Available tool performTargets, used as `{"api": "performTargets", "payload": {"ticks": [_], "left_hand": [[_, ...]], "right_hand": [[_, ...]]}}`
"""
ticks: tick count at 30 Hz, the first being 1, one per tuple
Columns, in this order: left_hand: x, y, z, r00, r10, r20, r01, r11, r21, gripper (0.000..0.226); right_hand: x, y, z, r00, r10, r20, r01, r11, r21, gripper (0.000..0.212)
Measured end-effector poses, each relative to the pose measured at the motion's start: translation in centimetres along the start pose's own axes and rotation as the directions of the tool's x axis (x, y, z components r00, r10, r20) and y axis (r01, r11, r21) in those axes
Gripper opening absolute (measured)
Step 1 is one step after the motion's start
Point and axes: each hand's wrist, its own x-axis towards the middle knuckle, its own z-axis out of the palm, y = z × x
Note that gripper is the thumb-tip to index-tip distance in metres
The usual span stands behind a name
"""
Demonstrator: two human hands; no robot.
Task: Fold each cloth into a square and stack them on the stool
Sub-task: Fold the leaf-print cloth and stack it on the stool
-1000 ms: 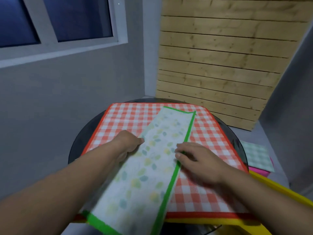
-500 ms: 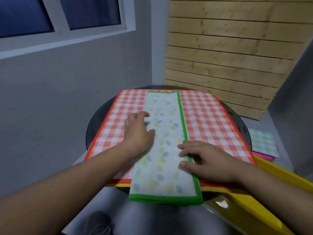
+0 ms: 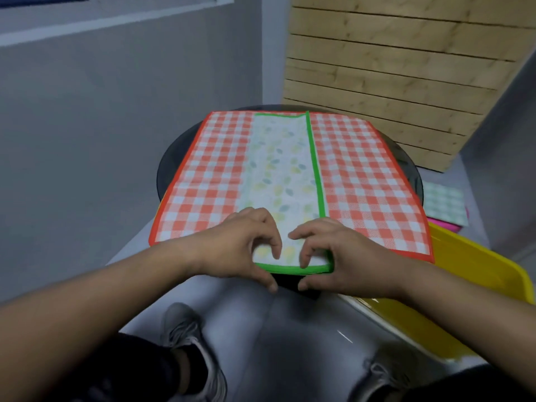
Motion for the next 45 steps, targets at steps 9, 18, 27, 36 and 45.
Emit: {"api": "performTargets", "payload": {"ticks": [9,18,27,36,45], "left_hand": [[-0.9,-0.1,1.1,0.988,-0.006,-0.154,-0.015,0.990,-0.137,0.021],[-0.5,0.8,0.0,0.984,-0.086,-0.156,0.024,0.932,-0.362,0.013],[0.4,2.6,-4.6,0.965,-0.120,-0.231,0.033,0.937,-0.349,0.008],[6.2,0.4,-9.9,0.830,-0.330,-0.449,0.034,0.835,-0.549,0.013],[14.1,-5.6,-10.7,0.704,-0.477,-0.527,0.135,0.817,-0.560,0.034]], "right_hand": [[-0.2,0.0,1.7,0.990,0.020,-0.141,-0.015,0.999,0.036,0.025],[-0.1,-0.3,1.5,0.967,0.017,-0.253,0.016,0.991,0.131,0.010],[1.7,-0.6,-2.3,0.891,0.125,-0.437,-0.024,0.973,0.228,0.002],[8.1,2.4,-8.2,0.767,0.329,-0.550,-0.029,0.876,0.482,0.013],[16.1,10.3,-9.0,0.694,0.540,-0.476,-0.116,0.737,0.666,0.019]]}}
